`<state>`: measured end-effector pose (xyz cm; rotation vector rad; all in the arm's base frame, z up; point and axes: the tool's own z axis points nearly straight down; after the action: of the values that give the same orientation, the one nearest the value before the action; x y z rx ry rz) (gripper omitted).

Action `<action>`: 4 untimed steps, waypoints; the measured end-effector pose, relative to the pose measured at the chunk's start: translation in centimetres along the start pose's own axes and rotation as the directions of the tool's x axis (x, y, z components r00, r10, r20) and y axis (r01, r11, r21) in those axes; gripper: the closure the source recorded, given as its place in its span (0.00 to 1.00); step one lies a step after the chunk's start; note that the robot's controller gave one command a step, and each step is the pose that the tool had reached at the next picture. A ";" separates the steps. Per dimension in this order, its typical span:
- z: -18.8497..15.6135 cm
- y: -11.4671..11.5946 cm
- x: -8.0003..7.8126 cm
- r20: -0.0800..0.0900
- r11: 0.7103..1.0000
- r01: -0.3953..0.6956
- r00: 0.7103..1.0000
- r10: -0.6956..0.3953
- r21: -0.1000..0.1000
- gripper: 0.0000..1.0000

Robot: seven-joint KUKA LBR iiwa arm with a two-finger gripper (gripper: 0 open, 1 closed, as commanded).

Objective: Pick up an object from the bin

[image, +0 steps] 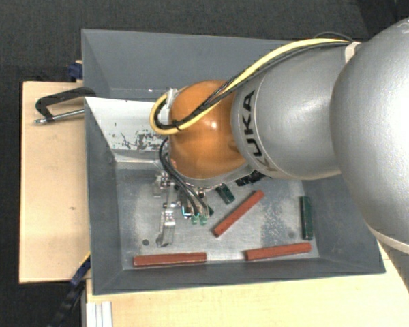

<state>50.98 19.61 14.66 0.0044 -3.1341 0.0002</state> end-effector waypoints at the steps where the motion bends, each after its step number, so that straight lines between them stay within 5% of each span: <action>1: -0.5 -0.1 -0.2 0.008 1.000 -0.003 1.000 0.003 -0.002 0.00; 2: 1.9 -1.5 -3.4 0.018 0.997 0.075 0.997 -0.075 -0.005 0.00; 3: 2.6 -7.9 -6.4 0.012 0.992 -0.125 0.992 0.125 -0.004 0.00; 4: 1.8 -8.3 -8.1 0.015 0.998 -0.058 0.998 0.059 -0.003 0.00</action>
Offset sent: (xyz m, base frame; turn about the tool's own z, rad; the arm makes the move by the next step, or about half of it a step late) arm 0.0898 -0.0555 -0.0766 -0.2016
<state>59.05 11.32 12.83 -0.0877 -3.1475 -0.0032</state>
